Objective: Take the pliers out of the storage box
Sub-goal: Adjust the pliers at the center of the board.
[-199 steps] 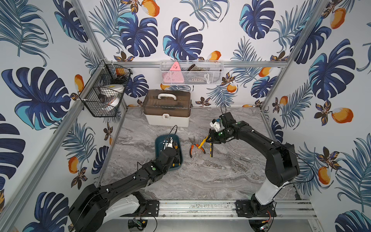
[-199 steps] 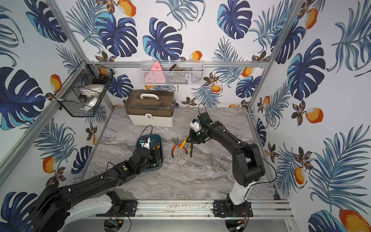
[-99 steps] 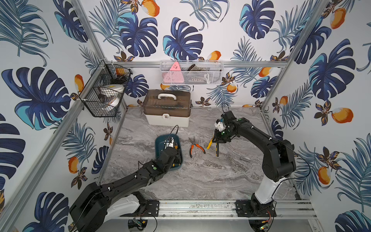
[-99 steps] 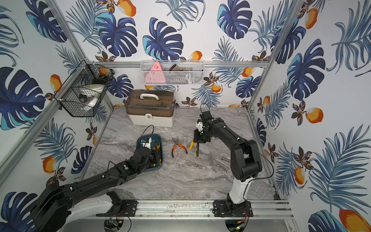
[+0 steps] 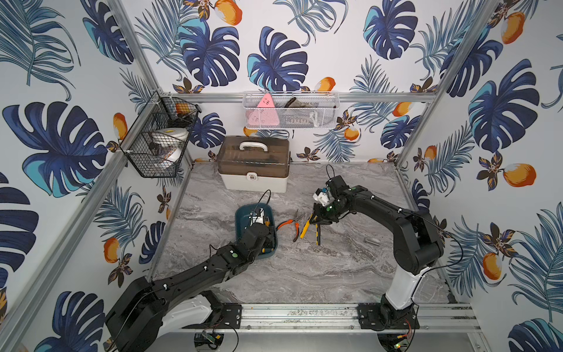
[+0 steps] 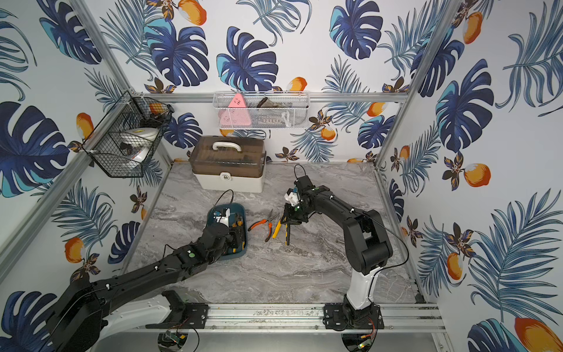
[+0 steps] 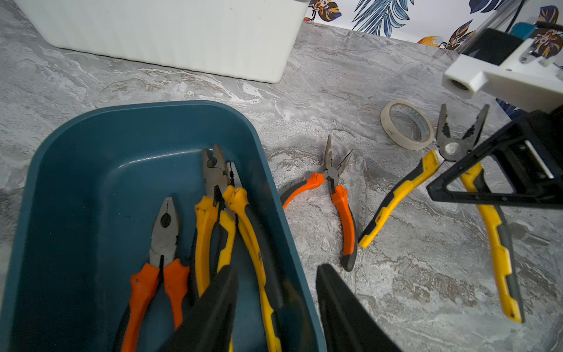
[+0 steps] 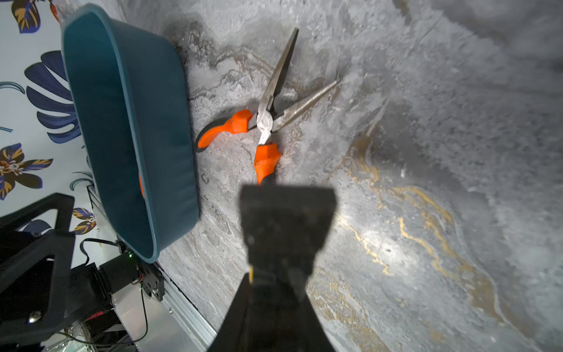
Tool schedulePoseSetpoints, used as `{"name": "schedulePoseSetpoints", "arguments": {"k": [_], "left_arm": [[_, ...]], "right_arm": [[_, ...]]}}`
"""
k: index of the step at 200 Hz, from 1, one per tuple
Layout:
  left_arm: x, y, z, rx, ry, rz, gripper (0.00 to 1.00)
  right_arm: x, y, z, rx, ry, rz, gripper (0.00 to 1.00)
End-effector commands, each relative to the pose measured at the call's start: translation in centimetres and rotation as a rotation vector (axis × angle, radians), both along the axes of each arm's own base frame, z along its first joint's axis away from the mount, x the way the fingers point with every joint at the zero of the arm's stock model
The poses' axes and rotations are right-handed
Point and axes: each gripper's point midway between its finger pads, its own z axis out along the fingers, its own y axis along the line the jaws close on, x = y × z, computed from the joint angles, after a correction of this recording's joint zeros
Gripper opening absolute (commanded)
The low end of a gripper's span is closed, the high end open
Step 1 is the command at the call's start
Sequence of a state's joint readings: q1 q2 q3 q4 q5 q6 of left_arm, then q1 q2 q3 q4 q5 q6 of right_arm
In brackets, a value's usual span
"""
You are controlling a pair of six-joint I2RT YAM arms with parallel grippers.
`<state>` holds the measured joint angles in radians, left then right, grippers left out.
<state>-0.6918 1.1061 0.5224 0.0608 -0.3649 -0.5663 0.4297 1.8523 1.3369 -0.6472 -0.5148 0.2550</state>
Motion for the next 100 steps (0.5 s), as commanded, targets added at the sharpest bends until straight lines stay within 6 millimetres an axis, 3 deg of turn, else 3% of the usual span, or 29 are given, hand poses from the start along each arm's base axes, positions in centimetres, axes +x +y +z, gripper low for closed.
{"name": "schedulePoseSetpoints", "arguments": {"k": [1,59,100], "left_arm": [[0.3,-0.3,0.6,-0.008,-0.024,-0.011,0.51],[0.3,-0.7,0.5,-0.013,-0.016,-0.025,0.51],[0.3,-0.7,0.6,-0.014,-0.018,-0.028,0.51]], "right_arm": [[1.6,-0.5,-1.1,-0.050,-0.038,-0.038,0.00],[3.8,0.4,-3.6,0.035,-0.056,-0.065,0.00],[4.8,1.1,-6.2,0.097,-0.062,-0.113,0.11]]}}
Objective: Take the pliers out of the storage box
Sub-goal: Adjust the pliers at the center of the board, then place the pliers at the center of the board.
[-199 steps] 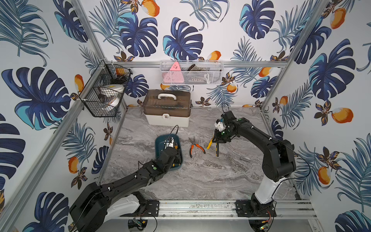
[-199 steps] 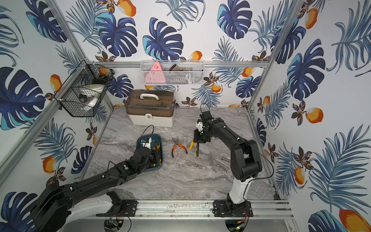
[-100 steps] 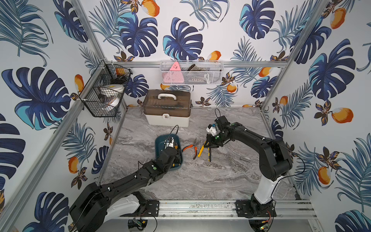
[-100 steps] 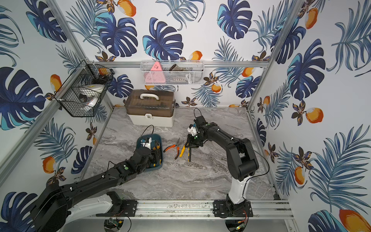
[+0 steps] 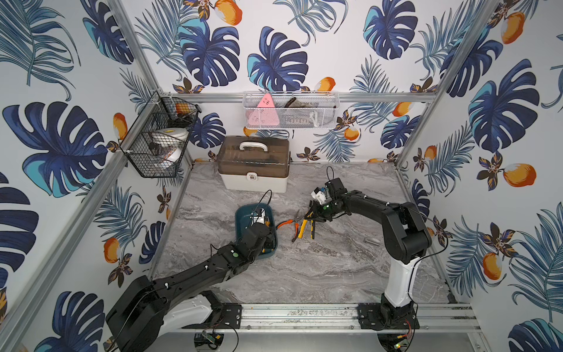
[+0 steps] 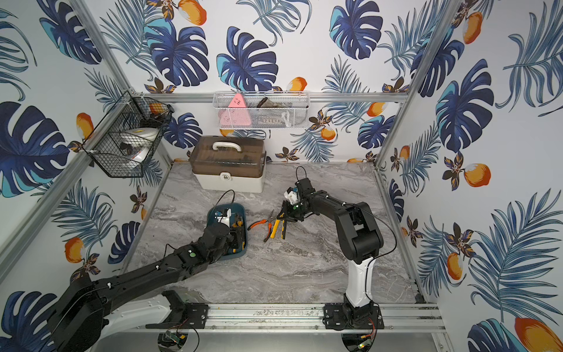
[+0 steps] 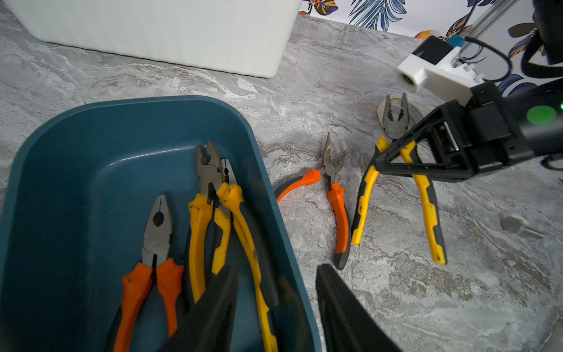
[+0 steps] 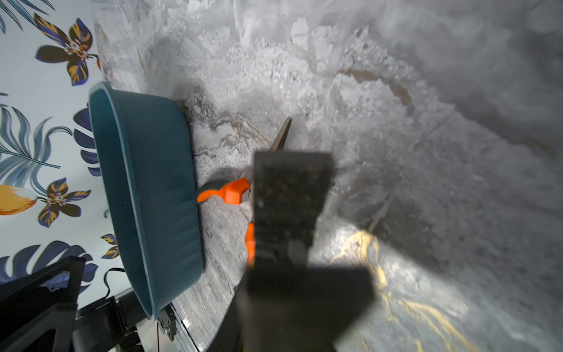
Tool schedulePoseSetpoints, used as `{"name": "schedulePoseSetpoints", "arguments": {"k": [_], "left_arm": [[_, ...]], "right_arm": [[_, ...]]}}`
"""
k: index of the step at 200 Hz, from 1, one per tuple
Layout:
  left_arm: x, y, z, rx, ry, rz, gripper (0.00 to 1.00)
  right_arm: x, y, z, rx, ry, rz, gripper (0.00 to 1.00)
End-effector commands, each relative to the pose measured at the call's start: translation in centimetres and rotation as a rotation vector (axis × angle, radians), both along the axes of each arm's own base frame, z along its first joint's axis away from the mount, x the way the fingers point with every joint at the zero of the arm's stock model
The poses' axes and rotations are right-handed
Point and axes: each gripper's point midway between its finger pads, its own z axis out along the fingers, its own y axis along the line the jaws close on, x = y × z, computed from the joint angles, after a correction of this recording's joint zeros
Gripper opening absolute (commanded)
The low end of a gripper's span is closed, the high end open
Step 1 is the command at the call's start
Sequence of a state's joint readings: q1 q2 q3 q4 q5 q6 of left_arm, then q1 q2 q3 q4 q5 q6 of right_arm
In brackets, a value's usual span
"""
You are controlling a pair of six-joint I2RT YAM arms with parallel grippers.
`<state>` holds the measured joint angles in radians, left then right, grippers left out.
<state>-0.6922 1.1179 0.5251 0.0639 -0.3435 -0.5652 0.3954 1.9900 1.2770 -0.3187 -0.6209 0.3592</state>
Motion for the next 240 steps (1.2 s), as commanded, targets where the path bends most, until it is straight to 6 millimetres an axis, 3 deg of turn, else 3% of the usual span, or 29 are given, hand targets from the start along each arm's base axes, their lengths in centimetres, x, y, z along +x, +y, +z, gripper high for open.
{"name": "schedulePoseSetpoints", "arguments": {"k": [1,13,17,27,91,117,121,147,168,199,208,240], "left_arm": [[0.3,-0.3,0.9,-0.010,-0.030,-0.009,0.51],[0.3,-0.3,0.9,-0.011,-0.031,-0.010,0.51],[0.3,-0.3,0.8,-0.011,-0.030,-0.011,0.51],[0.3,-0.3,0.9,-0.013,-0.032,-0.011,0.51],[0.3,-0.3,0.9,-0.013,-0.029,-0.013,0.50],[0.3,-0.3,0.9,-0.012,-0.028,-0.013,0.50],[0.3,-0.4,0.9,-0.011,-0.028,-0.014,0.50],[0.4,-0.4,0.8,-0.009,-0.026,-0.014,0.50],[0.4,-0.4,0.9,-0.003,-0.027,-0.014,0.50],[0.5,-0.2,0.9,0.011,-0.033,-0.012,0.50],[0.5,-0.5,1.0,0.010,-0.032,-0.025,0.50],[0.9,-1.8,0.7,-0.005,0.012,-0.059,0.49]], "right_arm": [[1.0,-0.6,-2.4,-0.054,-0.041,-0.044,0.11],[1.5,-0.4,-2.5,-0.031,-0.063,-0.066,0.15],[1.3,-0.5,-3.8,-0.038,-0.045,-0.071,0.15],[1.6,-0.4,-4.2,-0.031,-0.050,-0.087,0.15],[2.3,-0.1,-5.1,-0.007,-0.041,-0.124,0.12],[1.7,-0.1,-3.1,0.010,-0.067,-0.099,0.05],[1.8,0.0,-1.6,0.024,-0.094,-0.091,0.05],[1.0,0.2,1.6,0.050,-0.120,-0.047,0.03],[0.2,-0.4,2.5,0.031,-0.128,-0.035,0.03],[-0.9,-1.8,1.7,-0.032,-0.106,-0.036,0.03],[-1.9,-2.5,0.2,-0.047,-0.068,-0.039,0.04],[-1.3,-2.3,-1.8,0.016,-0.030,-0.054,0.04]]}}
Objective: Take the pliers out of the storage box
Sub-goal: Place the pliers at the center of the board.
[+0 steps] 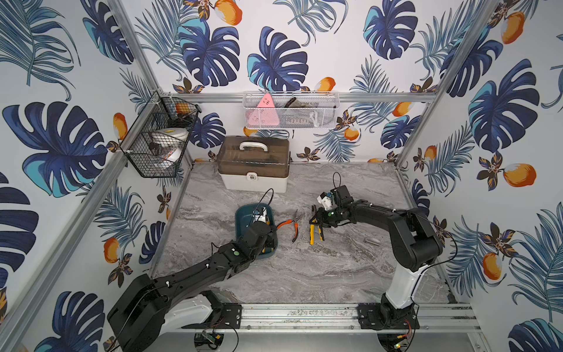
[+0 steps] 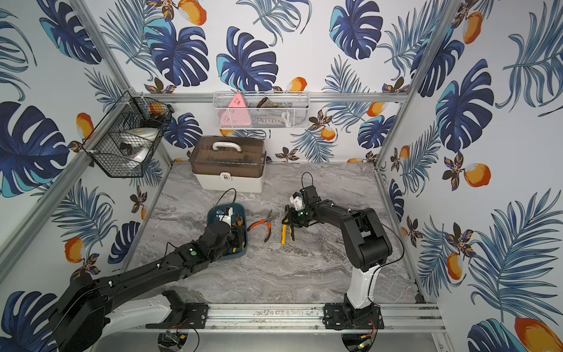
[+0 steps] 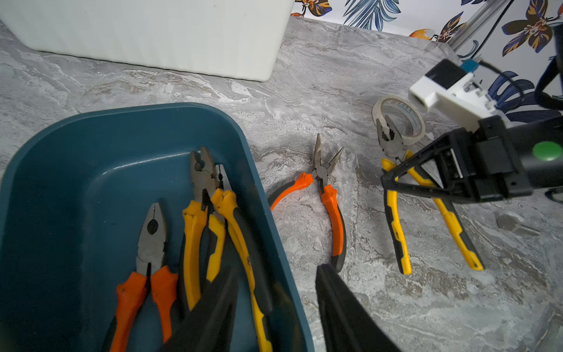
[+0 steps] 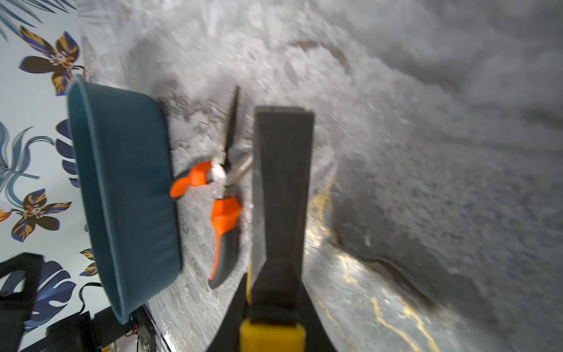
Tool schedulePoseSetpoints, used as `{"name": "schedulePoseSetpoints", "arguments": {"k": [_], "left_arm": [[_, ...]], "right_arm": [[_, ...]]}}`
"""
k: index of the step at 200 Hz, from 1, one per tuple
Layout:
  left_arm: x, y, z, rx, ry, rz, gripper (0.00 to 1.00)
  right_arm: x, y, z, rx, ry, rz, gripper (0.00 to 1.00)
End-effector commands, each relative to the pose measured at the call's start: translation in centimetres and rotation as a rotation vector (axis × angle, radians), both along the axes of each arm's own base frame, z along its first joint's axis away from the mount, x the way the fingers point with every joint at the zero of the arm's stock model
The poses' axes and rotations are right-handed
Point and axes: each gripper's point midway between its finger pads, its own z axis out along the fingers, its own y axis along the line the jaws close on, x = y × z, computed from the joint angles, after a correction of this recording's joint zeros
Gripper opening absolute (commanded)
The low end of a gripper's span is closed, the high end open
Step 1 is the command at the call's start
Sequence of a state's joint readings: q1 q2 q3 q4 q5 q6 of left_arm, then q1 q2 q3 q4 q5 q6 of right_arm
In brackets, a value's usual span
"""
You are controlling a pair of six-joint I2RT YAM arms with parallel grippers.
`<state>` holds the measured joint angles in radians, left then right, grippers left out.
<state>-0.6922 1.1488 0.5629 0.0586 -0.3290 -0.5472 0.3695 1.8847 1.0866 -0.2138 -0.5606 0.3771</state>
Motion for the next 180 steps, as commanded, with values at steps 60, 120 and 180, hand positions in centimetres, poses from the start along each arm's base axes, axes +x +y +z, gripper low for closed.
{"name": "schedulePoseSetpoints", "arguments": {"k": [60,120,180], "left_arm": [[0.3,-1.5,0.7,-0.018,0.022,-0.056,0.49],[0.1,-1.0,0.9,-0.031,0.036,-0.020,0.49],[-0.4,0.9,0.5,0.021,0.050,0.043,0.49]], "right_arm": [[1.7,0.7,-3.3,0.066,0.039,-0.046,0.14],[1.6,-1.8,-2.0,-0.069,0.003,-0.113,0.47],[-1.1,-1.6,2.4,-0.260,-0.051,-0.111,0.48]]}}
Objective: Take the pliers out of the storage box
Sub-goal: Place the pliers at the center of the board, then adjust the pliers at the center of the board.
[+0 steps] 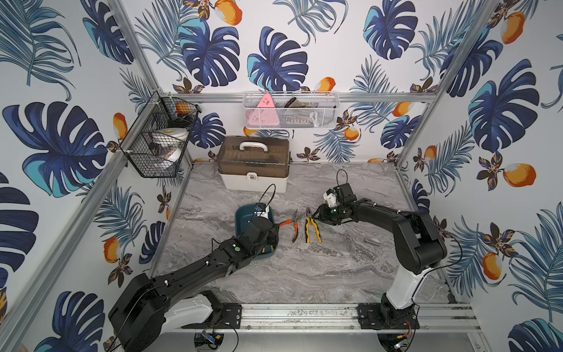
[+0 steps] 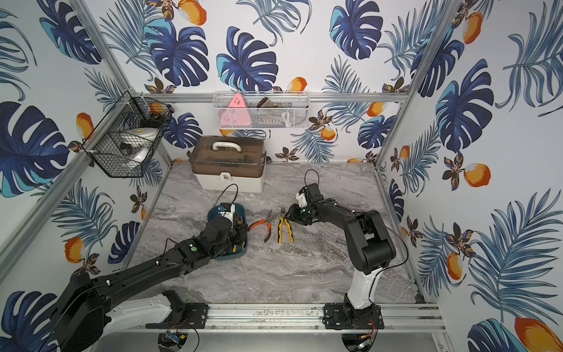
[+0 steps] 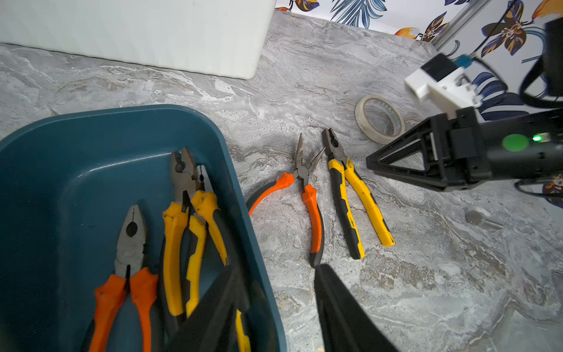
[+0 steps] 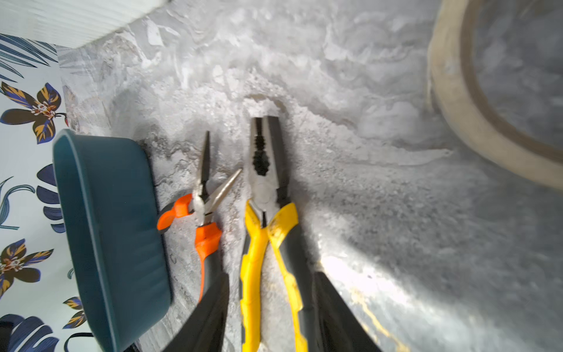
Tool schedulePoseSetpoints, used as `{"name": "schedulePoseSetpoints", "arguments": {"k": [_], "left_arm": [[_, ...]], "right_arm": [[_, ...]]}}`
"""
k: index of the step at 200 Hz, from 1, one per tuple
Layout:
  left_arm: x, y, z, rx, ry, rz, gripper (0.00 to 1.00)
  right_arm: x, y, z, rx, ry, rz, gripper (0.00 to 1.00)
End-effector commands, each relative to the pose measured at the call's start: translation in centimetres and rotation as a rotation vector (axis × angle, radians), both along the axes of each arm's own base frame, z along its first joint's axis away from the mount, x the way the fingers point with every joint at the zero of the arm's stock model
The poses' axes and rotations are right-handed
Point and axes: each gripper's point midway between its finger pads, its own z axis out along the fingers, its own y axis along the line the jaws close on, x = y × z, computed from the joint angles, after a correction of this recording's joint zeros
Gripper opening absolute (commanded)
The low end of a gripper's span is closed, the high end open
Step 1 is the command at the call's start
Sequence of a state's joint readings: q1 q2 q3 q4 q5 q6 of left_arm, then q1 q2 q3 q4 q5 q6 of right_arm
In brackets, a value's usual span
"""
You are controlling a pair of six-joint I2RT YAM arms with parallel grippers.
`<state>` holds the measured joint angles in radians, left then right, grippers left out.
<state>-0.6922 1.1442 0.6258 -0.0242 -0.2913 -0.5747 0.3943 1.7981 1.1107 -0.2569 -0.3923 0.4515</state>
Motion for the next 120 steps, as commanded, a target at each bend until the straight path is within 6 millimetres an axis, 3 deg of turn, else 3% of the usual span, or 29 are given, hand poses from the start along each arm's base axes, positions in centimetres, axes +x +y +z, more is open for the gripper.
{"name": "schedulePoseSetpoints", "arguments": {"k": [1,16,41,66,120], "left_arm": [[-0.3,1.7,-0.7,0.053,0.018,0.061,0.49],[-0.5,2.9,-1.5,0.090,0.024,0.109,0.49],[-0.8,3.8,-2.7,0.110,0.029,0.139,0.49],[-1.1,3.5,-2.7,0.074,0.022,0.122,0.49],[-1.3,3.8,-2.3,0.078,0.004,0.119,0.50]], "right_arm": [[-2.7,-0.3,-0.2,-0.169,0.031,-0.001,0.48],[-3.7,2.8,1.1,-0.183,-0.014,0.029,0.49],[-6.4,8.3,0.5,-0.152,-0.037,0.100,0.49],[-6.4,9.0,-0.9,-0.195,-0.042,0.062,0.55],[-6.3,10.7,-2.8,-0.225,-0.032,0.081,0.53]]}}
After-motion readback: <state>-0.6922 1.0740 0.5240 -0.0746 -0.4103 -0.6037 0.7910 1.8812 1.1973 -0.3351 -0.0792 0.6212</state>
